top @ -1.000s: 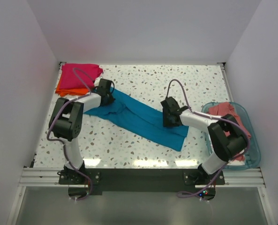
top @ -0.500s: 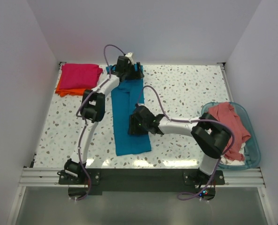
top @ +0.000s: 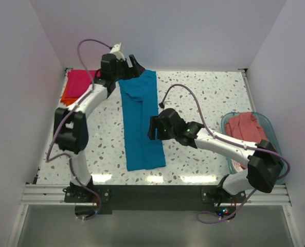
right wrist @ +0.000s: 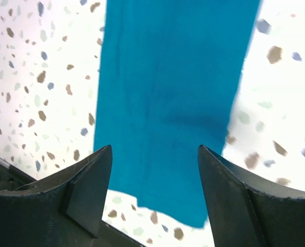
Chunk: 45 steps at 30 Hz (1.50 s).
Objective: Fold and stack the t-shirts
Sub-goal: Fold the tshirt
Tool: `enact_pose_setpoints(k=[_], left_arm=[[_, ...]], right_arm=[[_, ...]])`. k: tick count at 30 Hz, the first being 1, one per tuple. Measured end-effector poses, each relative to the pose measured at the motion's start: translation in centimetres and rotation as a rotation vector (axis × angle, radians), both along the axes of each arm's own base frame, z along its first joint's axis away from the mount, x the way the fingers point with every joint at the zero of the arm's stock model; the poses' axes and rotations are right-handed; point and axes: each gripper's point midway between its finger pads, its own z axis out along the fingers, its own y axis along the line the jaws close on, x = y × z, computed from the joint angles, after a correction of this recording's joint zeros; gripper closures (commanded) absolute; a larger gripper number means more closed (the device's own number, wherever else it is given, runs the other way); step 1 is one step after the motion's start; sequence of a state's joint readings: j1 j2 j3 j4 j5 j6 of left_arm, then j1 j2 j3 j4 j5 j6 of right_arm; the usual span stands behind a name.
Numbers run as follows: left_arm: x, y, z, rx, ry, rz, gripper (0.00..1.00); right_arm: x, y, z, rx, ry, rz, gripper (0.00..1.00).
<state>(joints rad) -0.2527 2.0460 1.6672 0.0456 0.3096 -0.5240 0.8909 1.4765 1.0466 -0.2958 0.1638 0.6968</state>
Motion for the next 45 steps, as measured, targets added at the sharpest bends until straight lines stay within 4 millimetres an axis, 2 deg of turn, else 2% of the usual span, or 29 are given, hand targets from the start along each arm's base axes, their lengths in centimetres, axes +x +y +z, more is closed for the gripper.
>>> enact_pose_setpoints(k=[1,3,4,6,7,9,14,16,17,24,32,35,41,45], left_arm=[[-1.5,0.6,2.3,-0.010,-0.034,0.031,0.14],[-5.2,1.8,7.2,-0.041,-0.109,0.092,0.23],[-7.2,2.3,8.7,-0.059,-0.129,0.127,0.26],[-11.3,2.7,10.1,-0.088,-0.147,0.180,0.34],[-13.3,2.8,9.8,-0.102,-0.146,0.201,0.35],[-17.6,3.0,6.6,-0.102,-0.075,0.229,0.41],[-27.1,6.3,-5.9,0.022,0.199,0.304,0.50],[-30.1,7.8,-8.9,0.055,0.269,0.329,0.51],[-31.2,8.2,-9.6,0.063,0.288,0.333,0.51],[-35.0,7.7,-11.5,0.069,0.355,0.290,0.45],[-38.5,6.2,-16.4,0.169,0.489,0.206,0.44],[-39.8,5.4,-17.5,0.212,0.521,0.170,0.46],[-40.4,4.9,-18.2,0.246,0.524,0.158,0.51],[-40.5,4.8,-18.2,0.255,0.523,0.164,0.51]], right_arm=[[-0.4,-0.8,0.1,-0.006,-0.004,-0.004,0.31],[-1.4,-2.3,-0.5,-0.023,0.004,-0.011,0.33],[-2.0,-3.1,-1.2,-0.039,0.015,-0.013,0.34],[-3.3,-4.6,-2.8,-0.075,0.047,-0.016,0.38],[-3.7,-5.0,-3.5,-0.087,0.060,-0.015,0.39],[-4.9,-6.0,-5.1,-0.107,0.097,-0.012,0.42],[-7.0,-7.5,-7.1,-0.108,0.159,-0.013,0.48],[-7.4,-7.4,-7.3,-0.090,0.174,-0.012,0.50],[-7.5,-7.4,-7.5,-0.084,0.181,-0.015,0.50],[-8.7,-6.7,-8.8,-0.042,0.231,0.003,0.49],[-9.7,-5.4,-9.6,-0.029,0.249,0.042,0.48],[-10.2,-5.3,-10.1,-0.045,0.254,0.056,0.48],[-10.7,-5.6,-11.2,-0.109,0.253,0.061,0.46],[-10.5,-5.2,-11.1,-0.136,0.227,0.066,0.46]])
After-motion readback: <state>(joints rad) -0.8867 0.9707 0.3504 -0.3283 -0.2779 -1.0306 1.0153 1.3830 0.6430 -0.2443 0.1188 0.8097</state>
